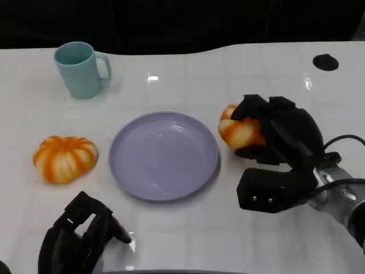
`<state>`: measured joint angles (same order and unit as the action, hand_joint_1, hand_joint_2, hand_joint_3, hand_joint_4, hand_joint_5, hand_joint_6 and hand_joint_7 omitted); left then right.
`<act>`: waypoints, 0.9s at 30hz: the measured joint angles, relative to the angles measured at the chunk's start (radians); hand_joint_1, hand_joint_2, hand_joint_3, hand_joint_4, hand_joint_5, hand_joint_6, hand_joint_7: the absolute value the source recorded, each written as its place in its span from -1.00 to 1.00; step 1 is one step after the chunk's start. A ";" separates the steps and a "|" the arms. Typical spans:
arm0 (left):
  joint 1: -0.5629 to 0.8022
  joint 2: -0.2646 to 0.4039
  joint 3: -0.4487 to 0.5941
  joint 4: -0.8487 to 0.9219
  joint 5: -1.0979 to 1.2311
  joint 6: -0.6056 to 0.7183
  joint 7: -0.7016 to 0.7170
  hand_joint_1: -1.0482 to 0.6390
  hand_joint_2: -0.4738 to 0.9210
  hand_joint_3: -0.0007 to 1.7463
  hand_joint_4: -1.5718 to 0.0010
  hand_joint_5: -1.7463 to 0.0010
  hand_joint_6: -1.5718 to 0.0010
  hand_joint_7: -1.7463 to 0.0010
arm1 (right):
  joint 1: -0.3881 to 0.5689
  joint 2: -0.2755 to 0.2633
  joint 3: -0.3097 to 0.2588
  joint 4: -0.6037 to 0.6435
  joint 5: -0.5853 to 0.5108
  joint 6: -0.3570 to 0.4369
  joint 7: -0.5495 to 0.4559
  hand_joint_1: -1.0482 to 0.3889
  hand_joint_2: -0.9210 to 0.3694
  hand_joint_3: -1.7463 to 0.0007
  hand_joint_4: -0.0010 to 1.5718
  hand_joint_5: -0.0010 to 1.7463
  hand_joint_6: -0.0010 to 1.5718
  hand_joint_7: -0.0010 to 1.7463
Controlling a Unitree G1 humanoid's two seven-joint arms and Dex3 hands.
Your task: Grasp the bread from the table and place it into the plate.
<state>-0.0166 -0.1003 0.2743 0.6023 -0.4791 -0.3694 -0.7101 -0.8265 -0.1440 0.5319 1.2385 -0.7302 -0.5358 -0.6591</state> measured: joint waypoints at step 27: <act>-0.005 0.000 0.001 0.010 -0.008 -0.001 -0.004 -0.38 1.00 -0.70 0.20 -1.00 0.35 -0.73 | -0.153 0.227 0.102 0.034 -0.085 0.128 0.086 0.24 -0.82 0.55 0.03 1.00 -0.29 0.98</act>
<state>-0.0215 -0.1007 0.2756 0.6121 -0.4867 -0.3702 -0.7144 -0.9790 0.0827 0.6336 1.2730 -0.8151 -0.4081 -0.5736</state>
